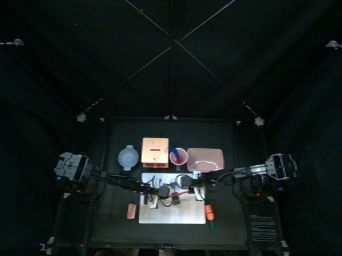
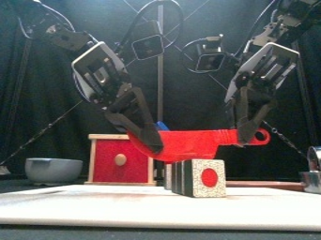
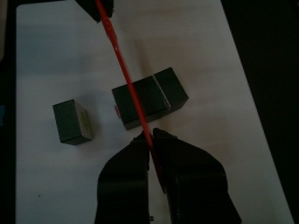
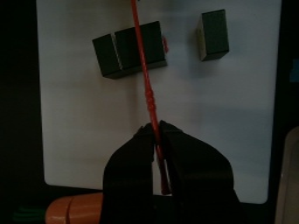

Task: Place sushi on board then cut the sushi with the knife then place the pieces on the plate
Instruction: Cut the sushi into 4 pieces

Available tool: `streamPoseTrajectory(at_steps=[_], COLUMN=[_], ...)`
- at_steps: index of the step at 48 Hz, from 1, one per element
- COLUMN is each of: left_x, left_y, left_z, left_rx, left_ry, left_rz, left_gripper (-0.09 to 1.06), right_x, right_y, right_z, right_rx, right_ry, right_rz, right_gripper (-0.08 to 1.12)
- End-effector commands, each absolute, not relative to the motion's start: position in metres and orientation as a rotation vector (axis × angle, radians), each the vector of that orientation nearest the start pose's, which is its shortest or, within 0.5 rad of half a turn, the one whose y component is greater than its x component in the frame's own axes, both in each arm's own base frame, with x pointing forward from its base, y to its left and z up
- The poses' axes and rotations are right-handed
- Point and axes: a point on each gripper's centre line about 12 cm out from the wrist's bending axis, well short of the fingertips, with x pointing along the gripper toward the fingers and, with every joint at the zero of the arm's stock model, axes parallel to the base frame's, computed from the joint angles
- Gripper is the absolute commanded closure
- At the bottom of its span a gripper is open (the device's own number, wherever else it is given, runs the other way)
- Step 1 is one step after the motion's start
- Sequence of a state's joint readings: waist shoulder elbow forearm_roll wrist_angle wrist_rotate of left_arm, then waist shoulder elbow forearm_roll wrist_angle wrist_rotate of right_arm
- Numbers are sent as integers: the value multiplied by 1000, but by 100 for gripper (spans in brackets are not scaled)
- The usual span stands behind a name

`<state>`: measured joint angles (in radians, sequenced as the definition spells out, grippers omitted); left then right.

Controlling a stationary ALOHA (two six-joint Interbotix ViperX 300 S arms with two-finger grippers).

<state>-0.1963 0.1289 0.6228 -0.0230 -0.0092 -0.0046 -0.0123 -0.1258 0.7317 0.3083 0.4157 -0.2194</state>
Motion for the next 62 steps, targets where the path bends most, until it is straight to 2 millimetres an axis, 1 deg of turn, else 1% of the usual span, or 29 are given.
streamPoseTrajectory(at_steps=[1, 9, 15, 23, 27, 33, 37, 47, 62], left_x=[400, 401, 402, 403, 402, 403, 403, 407, 405], left_y=[-85, -85, -86, -85, -84, -85, -85, -93, -102], left_z=[140, 136, 128, 119, 114, 112, 113, 119, 122], left_rx=[45, 42, 46, 45, 45, 45, 43, 24, 27], left_ry=[712, 722, 740, 761, 774, 778, 775, 756, 751], left_rz=[-188, -186, -187, -184, -182, -182, -182, -189, -208], left_gripper=[54, 54, 54, 54, 54, 54, 54, 54, 54], right_x=[337, 337, 338, 340, 341, 341, 341, 342, 342], right_y=[4, 5, 6, 7, 7, 7, 10, 21, 26], right_z=[172, 167, 158, 142, 136, 131, 131, 136, 140], right_rx=[135, 136, 144, 155, 158, 158, 159, 180, 178], right_ry=[962, 975, 1000, 1049, 1064, 1081, 1083, 1073, 1072], right_rz=[49, 49, 49, 48, 45, 46, 52, 72, 89], right_gripper=[72, 72, 72, 72, 72, 72, 72, 72, 72])
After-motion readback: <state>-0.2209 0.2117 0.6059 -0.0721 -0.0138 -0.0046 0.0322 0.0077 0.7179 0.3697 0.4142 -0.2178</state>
